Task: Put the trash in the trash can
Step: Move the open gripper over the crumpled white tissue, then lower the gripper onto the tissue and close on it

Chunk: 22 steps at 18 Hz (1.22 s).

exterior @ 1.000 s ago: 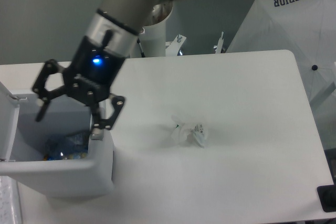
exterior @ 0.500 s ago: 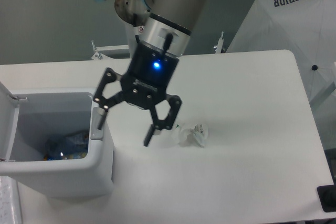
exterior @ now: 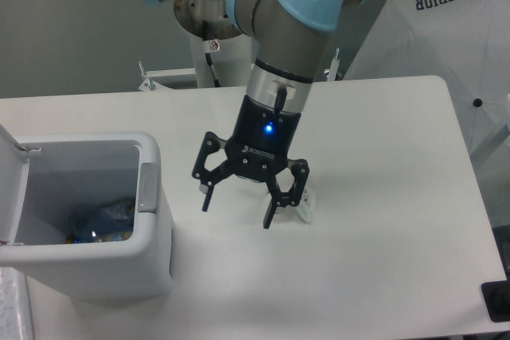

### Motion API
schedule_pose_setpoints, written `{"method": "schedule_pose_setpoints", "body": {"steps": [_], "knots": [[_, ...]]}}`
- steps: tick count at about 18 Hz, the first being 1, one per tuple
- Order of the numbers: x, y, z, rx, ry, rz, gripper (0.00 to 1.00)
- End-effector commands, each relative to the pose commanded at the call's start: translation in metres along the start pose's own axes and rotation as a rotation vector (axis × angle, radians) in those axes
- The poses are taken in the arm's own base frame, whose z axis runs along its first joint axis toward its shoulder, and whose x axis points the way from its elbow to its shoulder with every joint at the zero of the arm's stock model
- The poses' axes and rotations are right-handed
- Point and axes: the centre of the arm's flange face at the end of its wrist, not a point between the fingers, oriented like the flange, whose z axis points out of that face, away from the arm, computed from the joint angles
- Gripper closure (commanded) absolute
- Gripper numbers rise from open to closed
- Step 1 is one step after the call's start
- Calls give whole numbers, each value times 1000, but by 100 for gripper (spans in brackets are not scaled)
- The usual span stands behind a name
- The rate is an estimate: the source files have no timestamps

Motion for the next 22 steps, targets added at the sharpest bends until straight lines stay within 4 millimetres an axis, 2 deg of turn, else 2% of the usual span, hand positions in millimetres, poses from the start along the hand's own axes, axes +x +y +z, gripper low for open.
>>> {"method": "schedule_pose_setpoints", "body": {"steps": [9,12,16,22], "knots": [[-35,84,30,-206,-44,189,9],[-38,102,37,-236,-20,245,9],[-44,145,50,-374,-13,413,9],[-48,153,56,-432,-21,451,9]]}}
